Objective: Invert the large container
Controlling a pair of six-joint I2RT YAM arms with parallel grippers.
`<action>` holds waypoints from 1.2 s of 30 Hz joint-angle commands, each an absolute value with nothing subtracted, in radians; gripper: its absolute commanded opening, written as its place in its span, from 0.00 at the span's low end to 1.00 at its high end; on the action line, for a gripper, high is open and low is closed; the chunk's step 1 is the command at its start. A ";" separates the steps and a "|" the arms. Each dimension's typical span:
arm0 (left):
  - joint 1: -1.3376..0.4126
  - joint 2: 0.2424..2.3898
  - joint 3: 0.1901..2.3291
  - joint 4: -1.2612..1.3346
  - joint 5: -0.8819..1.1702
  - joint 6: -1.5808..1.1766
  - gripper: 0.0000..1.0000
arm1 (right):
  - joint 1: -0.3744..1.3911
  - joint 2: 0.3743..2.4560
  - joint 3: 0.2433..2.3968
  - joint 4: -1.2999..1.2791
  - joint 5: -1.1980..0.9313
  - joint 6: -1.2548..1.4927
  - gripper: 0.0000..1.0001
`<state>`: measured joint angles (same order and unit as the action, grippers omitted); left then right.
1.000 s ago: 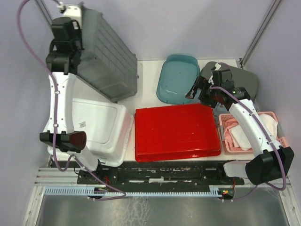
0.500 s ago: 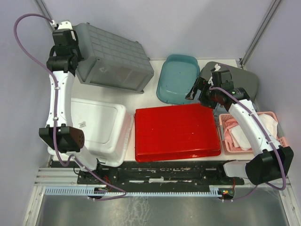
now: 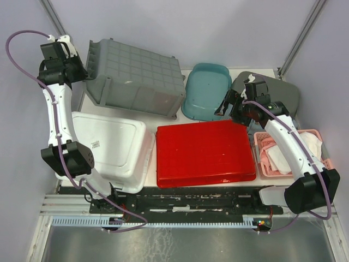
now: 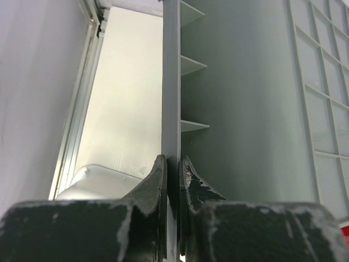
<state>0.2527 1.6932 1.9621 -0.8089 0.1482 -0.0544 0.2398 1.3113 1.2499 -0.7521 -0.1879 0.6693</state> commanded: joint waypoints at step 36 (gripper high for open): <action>-0.479 1.466 1.760 -0.719 -0.162 -0.324 0.97 | 0.236 1.387 1.652 -1.053 0.495 0.549 0.99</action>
